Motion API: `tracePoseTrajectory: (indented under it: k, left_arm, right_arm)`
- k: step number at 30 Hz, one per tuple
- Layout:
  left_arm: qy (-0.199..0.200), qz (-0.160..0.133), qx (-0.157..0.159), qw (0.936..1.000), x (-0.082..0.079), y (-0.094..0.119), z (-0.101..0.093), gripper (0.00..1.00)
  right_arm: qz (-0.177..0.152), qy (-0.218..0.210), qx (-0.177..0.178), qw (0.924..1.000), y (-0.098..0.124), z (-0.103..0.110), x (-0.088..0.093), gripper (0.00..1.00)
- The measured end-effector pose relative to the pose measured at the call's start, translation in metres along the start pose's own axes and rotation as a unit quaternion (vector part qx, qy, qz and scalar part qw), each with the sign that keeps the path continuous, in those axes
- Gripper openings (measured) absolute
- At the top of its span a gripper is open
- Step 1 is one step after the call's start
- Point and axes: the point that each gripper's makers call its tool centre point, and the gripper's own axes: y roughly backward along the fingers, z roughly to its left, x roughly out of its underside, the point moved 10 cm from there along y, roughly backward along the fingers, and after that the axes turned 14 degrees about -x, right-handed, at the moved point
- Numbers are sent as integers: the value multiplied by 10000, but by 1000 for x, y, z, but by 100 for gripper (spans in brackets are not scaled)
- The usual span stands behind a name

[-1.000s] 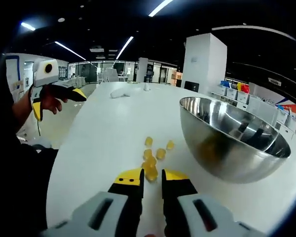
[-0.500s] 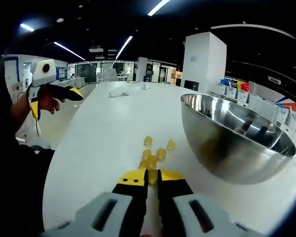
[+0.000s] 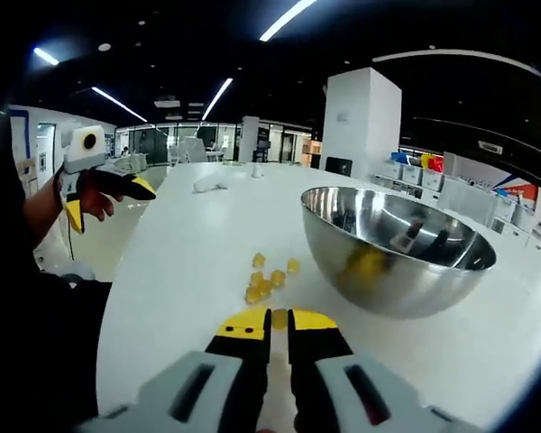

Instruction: Pick up the QQ candy scattered on the table and place it into the stainless steel bowl on the table

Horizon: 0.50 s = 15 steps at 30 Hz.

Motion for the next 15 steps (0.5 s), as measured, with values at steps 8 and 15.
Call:
tracePoseTrajectory:
  k: [8, 15]
  left_arm:
    - [-50, 52, 112, 9999, -3, -11, -11, 73]
    - [-83, 71, 194, 9998, -6, -19, -19, 73]
  right_arm:
    - [-469, -198, 380, 9980, 49, -6, -2, 9]
    - [-575, -303, 676, 9956, 78, -11, 6, 9]
